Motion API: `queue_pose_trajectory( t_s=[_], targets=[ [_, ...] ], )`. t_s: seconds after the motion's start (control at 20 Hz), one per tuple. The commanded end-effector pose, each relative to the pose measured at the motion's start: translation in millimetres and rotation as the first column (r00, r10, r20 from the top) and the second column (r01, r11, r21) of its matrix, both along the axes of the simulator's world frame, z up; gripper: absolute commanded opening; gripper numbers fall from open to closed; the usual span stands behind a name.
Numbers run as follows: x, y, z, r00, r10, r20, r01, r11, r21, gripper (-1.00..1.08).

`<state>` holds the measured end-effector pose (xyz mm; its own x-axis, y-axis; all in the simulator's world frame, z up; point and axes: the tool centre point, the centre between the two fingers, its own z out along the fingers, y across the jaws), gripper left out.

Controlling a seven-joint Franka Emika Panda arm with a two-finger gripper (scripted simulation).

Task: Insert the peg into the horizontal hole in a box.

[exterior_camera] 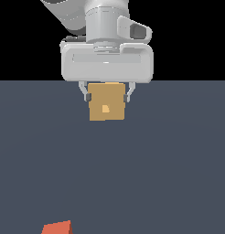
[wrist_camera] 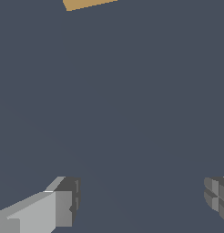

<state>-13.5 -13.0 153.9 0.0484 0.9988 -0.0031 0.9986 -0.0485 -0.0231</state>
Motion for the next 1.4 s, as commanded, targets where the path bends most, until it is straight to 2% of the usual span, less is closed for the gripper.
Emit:
queue_pose_trajectory(
  t_s=[0.0, 0.3, 0.6, 0.9, 1.35],
  targets=[
    [0, 0, 0, 1.0, 0.0, 0.0, 0.0, 1.0, 0.0, 1.0],
    [-3, -10, -3, 1.0, 0.007, 0.001, -0.007, 1.0, 0.0, 1.0],
    [-9, -39, -11, 1.0, 0.027, 0.003, -0.027, 1.0, 0.0, 1.0],
    [-19, -88, -24, 0.998, 0.059, 0.006, -0.059, 0.998, 0.0, 1.0],
    [-32, -182, -49, 0.993, 0.121, 0.013, -0.121, 0.993, 0.0, 1.0]
  ],
)
